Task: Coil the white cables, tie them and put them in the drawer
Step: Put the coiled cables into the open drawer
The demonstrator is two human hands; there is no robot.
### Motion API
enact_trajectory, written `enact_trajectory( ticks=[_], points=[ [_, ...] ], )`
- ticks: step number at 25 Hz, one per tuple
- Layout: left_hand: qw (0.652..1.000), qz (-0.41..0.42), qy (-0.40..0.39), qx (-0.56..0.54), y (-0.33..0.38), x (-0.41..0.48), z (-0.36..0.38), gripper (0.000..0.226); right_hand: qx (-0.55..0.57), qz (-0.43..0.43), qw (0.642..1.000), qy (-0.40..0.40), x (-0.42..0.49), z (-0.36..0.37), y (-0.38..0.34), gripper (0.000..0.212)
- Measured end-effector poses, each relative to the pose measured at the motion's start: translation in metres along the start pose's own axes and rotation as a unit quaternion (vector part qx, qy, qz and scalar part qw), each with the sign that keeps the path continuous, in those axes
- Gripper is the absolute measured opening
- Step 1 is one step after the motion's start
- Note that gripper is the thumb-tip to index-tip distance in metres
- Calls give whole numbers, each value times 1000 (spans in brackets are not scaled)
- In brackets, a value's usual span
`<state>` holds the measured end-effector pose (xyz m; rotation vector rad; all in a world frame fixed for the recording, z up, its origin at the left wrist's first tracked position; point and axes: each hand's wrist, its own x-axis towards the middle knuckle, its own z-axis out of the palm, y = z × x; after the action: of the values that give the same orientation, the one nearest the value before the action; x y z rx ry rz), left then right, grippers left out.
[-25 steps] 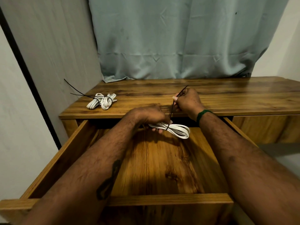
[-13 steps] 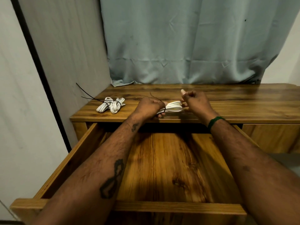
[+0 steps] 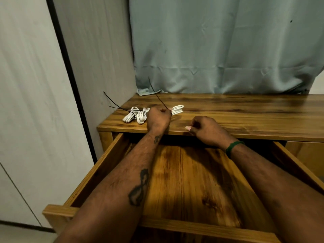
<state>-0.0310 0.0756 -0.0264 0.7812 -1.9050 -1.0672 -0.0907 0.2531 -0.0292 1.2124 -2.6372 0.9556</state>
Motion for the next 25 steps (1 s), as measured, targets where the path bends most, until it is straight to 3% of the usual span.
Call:
enact_trajectory(
  ticks=[4,7,14,18,21,25],
  points=[
    [994,10,89,69,-10,3,-15,26,2,7,1000,-24,-4,3,-7,21],
    [983,30,71,169,-19,4,-15,23,-16,3,999,-28,-5,4,-10,20],
    [957,50,-43,282,3,-13,-15,28,-30,5,999,-39,-3,4,-8,16],
    [914,19,-192,358,35,-17,-39,27,-31,-4,999,-41,-2,2,-6,12],
    [874,-37,-276,398,42,-20,-62,36,-40,-13,998,-55,-1,2,-4,11],
    [810,-205,-386,391,-7,-25,-86,54,-70,-23,995,-65,-1,4,-5,14]
  ],
)
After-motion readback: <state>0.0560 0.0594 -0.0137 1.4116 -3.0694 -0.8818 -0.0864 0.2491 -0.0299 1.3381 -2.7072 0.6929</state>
